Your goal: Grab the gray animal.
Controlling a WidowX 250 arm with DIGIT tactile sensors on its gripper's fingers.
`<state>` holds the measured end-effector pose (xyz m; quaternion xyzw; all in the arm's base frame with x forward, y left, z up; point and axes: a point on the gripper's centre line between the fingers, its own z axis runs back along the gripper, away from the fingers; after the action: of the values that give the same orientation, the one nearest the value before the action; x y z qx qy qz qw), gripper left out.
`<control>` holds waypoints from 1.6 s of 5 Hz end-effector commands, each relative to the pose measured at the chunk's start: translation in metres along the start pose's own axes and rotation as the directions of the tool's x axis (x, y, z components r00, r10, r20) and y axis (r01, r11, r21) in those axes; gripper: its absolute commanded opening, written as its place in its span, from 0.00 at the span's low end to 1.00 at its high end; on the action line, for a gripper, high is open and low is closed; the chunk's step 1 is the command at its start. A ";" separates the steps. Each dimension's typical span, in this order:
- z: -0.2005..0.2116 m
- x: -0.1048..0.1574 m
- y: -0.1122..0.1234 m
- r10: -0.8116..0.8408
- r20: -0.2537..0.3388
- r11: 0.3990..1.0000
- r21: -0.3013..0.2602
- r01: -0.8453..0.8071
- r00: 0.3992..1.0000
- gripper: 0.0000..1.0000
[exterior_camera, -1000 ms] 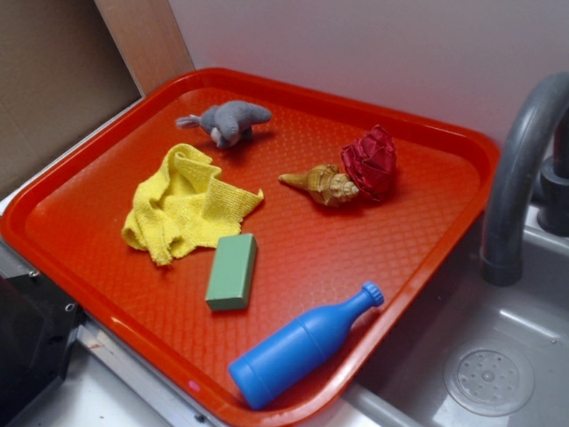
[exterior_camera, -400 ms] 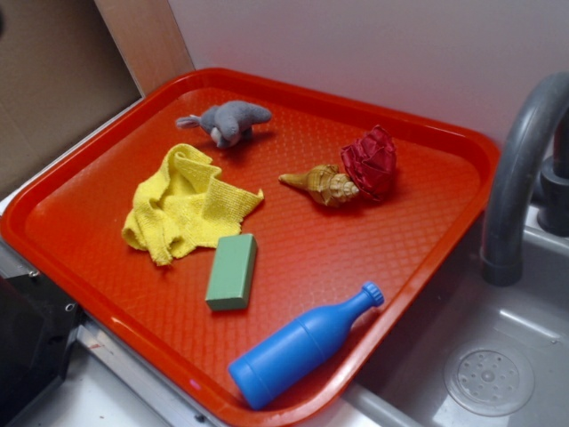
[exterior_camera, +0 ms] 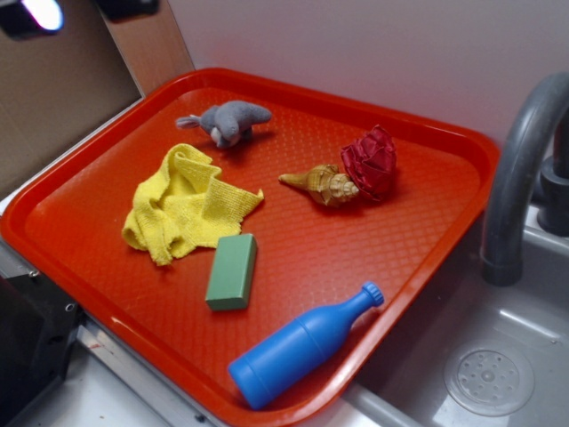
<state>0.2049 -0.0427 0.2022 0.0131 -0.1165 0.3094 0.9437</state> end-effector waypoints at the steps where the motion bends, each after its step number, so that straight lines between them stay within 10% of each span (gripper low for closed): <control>1: -0.052 0.069 -0.007 0.219 0.170 0.970 0.071 -0.234 0.961 1.00; 3: -0.109 0.095 0.003 0.239 0.172 0.956 0.132 -0.263 0.956 1.00; 6: -0.191 0.082 0.005 0.181 -0.064 0.983 0.038 -0.179 0.981 1.00; 8: -0.191 0.076 0.000 0.098 -0.054 0.994 -0.036 -0.100 0.994 0.00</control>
<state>0.2993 0.0136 0.0234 -0.0096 -0.0774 0.3591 0.9300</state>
